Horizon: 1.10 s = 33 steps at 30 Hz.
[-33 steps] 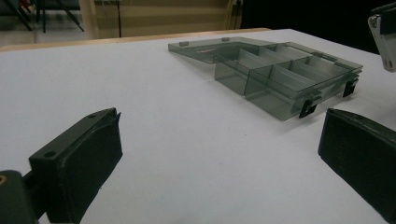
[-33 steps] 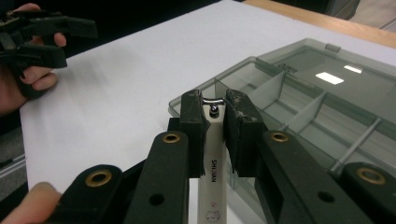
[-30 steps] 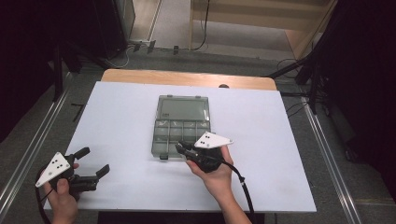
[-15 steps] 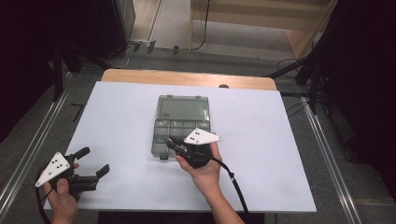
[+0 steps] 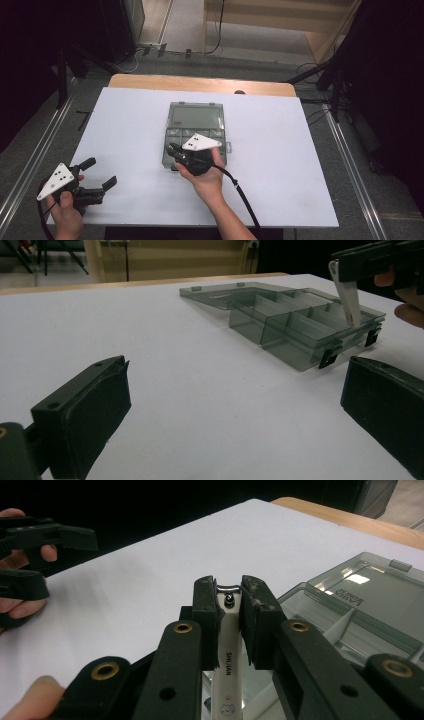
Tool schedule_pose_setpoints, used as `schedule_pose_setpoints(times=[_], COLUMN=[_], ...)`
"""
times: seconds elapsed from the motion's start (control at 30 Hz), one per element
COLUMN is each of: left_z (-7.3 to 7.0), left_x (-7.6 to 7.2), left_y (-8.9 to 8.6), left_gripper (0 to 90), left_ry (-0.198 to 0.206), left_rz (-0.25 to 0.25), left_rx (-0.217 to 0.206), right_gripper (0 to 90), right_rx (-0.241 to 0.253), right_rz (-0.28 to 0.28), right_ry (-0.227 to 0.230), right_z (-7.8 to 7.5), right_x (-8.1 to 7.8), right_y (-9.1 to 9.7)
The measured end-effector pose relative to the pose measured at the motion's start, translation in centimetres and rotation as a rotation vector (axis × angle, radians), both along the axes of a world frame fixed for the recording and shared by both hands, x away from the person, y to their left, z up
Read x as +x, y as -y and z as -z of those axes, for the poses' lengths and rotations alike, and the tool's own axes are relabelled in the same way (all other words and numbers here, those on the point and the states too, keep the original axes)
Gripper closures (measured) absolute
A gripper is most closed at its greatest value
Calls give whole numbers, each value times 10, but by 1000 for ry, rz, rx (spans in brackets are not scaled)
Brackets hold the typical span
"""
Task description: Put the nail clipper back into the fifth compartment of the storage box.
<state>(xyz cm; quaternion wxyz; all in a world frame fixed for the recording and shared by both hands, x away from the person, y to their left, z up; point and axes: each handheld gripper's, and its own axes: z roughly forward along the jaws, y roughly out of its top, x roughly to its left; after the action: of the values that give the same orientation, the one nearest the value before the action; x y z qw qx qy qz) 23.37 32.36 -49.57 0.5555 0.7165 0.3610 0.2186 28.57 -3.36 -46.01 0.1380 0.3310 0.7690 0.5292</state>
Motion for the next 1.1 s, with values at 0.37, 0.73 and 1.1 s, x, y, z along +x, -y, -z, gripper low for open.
schedule_pose_setpoints(times=[0.37, 0.73, 1.1], left_z=[0, 0, 0], left_x=[0, 0, 0], left_y=[0, 0, 0], left_gripper=[0, 0, 0], left_ry=[0, -1, -2], left_rz=[1, 1, 0], left_rx=[-4, -7, 1], right_gripper=[796, 796, 555], right_rx=[-1, -42, -24], right_rz=[12, 38, 22], right_ry=[-5, -29, -79], right_z=[7, 18, 22], right_x=[14, 20, 19], right_y=[-11, -11, -3])
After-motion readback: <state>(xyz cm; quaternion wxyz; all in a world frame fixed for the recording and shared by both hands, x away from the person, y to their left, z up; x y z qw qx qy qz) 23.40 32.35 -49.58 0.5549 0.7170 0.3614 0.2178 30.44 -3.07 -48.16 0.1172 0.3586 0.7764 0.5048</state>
